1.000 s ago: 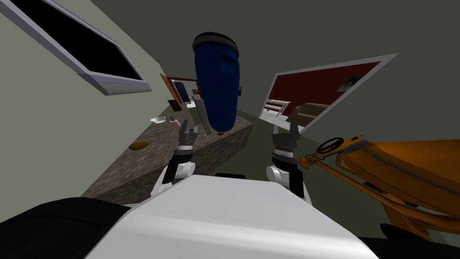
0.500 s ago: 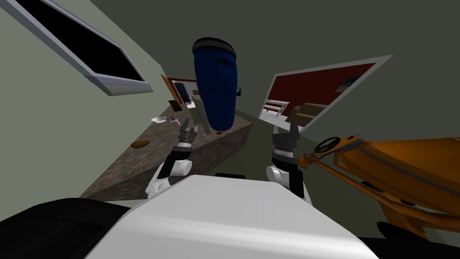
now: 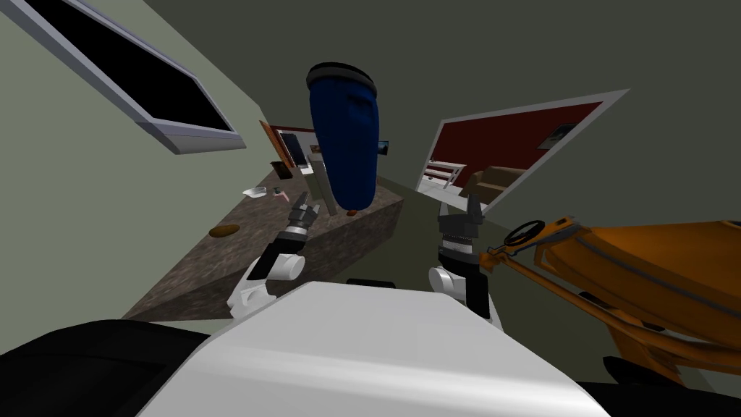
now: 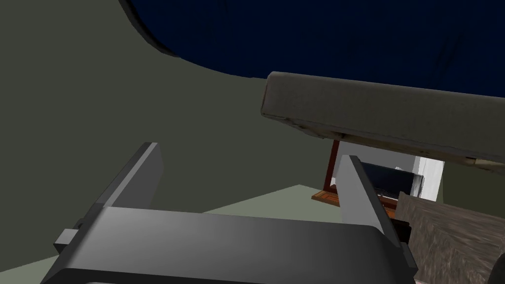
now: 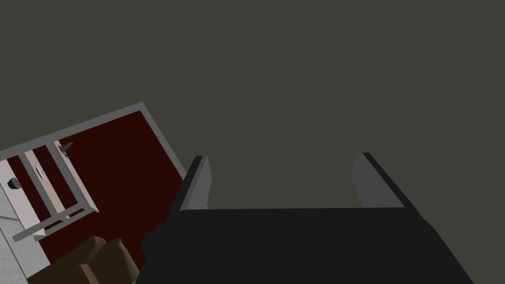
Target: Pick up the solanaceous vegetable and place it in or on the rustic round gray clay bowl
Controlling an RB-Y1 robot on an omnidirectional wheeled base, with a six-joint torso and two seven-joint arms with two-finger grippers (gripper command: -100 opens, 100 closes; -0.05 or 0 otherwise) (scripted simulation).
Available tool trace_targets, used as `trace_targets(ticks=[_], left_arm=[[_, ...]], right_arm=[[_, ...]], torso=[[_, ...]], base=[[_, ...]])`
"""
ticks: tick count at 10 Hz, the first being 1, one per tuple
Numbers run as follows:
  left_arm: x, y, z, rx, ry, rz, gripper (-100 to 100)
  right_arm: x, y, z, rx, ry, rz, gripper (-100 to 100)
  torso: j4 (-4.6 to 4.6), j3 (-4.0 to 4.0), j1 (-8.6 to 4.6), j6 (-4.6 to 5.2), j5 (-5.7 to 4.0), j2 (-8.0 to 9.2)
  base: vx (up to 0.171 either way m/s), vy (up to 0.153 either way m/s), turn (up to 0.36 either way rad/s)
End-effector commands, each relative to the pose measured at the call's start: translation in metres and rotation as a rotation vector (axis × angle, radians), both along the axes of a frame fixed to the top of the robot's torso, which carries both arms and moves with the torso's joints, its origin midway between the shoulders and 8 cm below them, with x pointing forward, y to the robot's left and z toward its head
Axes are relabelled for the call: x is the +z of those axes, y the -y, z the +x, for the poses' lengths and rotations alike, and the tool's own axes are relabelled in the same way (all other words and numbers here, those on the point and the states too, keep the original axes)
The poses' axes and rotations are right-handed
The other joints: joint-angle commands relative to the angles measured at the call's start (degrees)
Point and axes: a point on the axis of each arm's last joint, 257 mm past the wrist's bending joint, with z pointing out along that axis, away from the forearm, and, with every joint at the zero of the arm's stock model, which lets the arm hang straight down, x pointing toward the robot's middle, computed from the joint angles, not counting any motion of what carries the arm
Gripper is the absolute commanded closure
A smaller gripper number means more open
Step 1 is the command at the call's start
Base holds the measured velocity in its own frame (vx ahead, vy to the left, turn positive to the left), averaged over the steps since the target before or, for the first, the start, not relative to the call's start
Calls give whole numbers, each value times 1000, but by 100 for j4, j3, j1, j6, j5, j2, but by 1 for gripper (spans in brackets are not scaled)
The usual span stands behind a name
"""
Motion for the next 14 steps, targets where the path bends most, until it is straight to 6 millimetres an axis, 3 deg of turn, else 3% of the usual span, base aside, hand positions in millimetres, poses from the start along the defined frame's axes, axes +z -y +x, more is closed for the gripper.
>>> trace_targets(ticks=[1,14], left_arm=[[-6,-2,3,-2,-34,-2,-100],[-67,-34,30,-33,-368,-49,-100]], right_arm=[[0,0,0,0,0,0,0],[0,0,0,0,0,0,0]], torso=[[0,0,0,0,0,0],[-3,-8,5,0,1,-14]], base=[[0,-45,5],[26,-53,2]])
